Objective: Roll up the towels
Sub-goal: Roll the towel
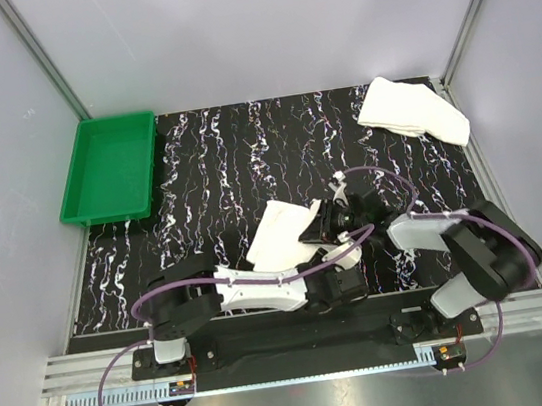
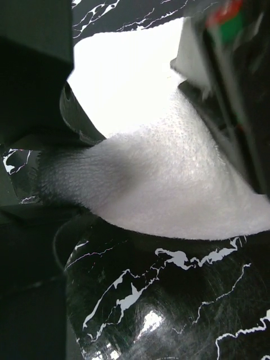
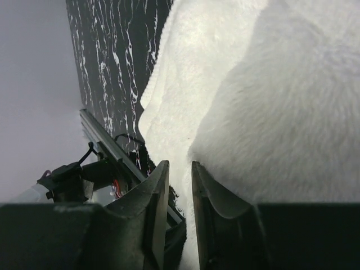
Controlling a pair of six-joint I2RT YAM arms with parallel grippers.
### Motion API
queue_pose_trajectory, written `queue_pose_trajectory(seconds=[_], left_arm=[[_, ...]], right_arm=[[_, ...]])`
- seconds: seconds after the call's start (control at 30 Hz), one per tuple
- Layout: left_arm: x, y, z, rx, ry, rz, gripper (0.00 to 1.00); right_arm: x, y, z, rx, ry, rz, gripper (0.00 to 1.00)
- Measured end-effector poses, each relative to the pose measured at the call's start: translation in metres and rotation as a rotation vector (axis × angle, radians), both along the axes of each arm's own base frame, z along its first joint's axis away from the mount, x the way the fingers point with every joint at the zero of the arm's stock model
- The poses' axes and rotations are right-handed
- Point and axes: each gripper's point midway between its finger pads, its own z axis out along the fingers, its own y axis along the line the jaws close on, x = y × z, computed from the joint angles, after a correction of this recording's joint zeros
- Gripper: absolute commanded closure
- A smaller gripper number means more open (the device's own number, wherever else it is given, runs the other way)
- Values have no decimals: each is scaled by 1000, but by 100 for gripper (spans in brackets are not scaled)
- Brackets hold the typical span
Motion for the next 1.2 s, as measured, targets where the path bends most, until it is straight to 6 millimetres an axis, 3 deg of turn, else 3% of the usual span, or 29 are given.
queue_pose_trajectory(seconds=[0.13,0.33,0.43,0.57,0.9,1.0,1.2], left_arm=[[-1,-1,1,-16,17,-3,85],[-4,-6,4,-87,88,7,95],[-7,-9,7,-153,142,17,100],[-13,-11,14,-265,225,32,100],[-9,-5,27,-689,466,145,100],[-4,0,31,-802,522,183,100],[5,12,37,-1043,645,251,100]], right_arm=[[12,-20,30,-160,-44,-75,38],[56,-75,108,-428,-191,-292,23],[65,-107,123,-512,-192,-376,17],[51,-133,127,-575,-168,-417,11],[18,-136,169,-437,-263,-430,6],[9,-129,161,-387,-254,-398,5],[-7,-105,119,-279,-172,-297,4]])
